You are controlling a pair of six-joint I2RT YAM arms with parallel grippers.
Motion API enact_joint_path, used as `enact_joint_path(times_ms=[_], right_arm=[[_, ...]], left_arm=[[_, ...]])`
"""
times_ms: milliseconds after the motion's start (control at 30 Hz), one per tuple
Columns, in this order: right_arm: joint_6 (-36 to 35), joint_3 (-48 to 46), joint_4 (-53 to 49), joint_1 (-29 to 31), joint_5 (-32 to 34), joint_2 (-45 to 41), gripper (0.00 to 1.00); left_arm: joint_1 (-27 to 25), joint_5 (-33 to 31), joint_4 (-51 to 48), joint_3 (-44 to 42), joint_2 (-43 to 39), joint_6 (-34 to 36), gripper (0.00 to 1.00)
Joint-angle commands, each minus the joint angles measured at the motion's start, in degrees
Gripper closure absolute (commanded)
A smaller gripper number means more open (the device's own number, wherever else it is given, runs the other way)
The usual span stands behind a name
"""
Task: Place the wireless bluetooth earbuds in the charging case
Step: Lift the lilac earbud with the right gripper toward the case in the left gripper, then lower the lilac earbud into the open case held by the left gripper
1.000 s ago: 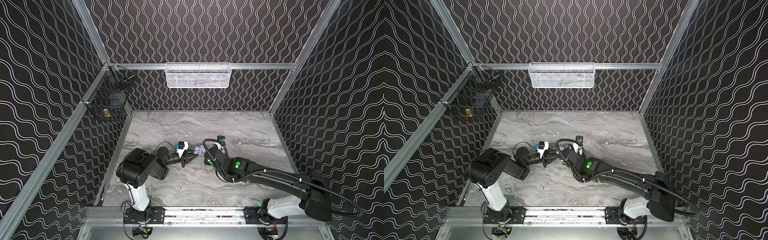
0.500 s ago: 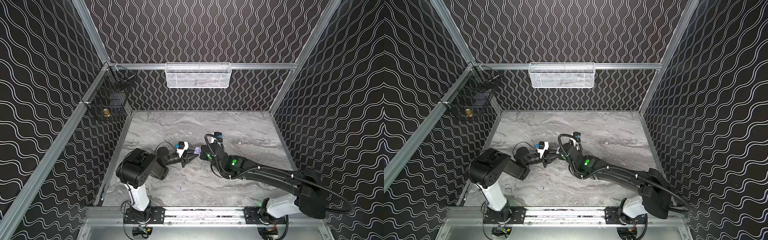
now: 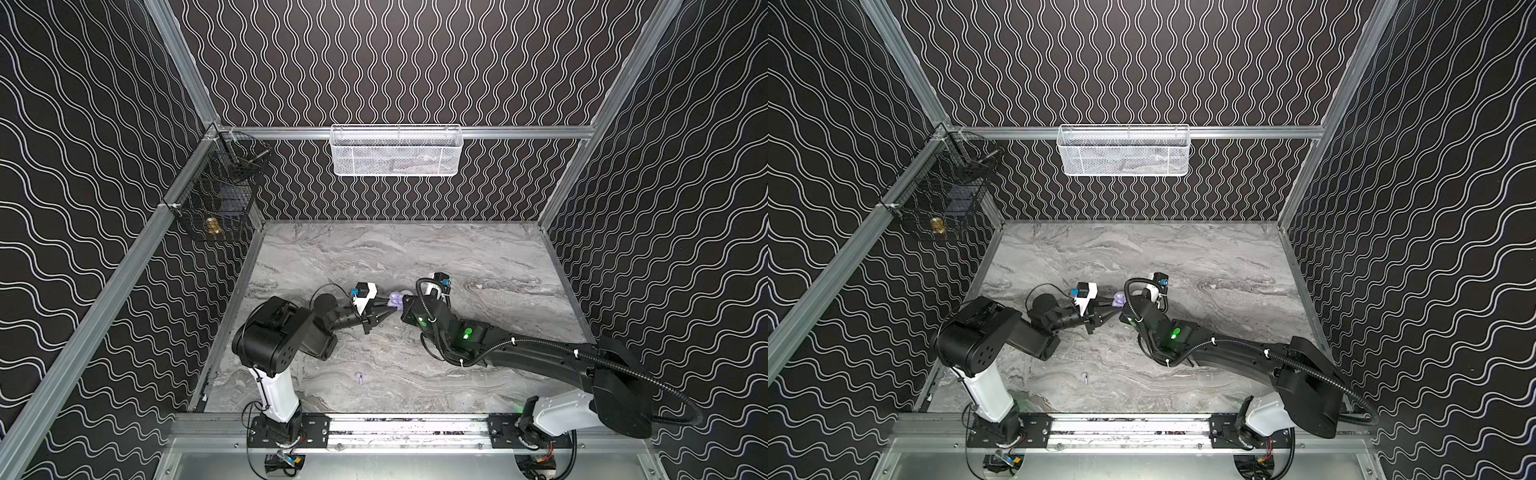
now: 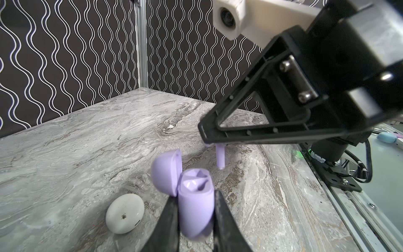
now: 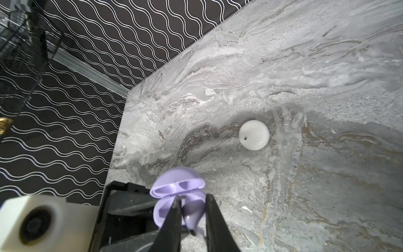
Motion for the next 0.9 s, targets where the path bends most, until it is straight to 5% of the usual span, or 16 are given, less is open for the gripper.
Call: enact_joint_path(times_ms=[0,867], right_arm=[[1.45,-0.1,4.91,0.06,0.65,0.4,0.79],[2.97,-0.87,10.95,-0.36,1.71,2.78,0.79]], left_arm=[[0.08,-0.33,1.9,0.16,-0.14,0.36,0.8],[0.13,-0.75,1.9,-0.01,-0.32,0.51,0.8]])
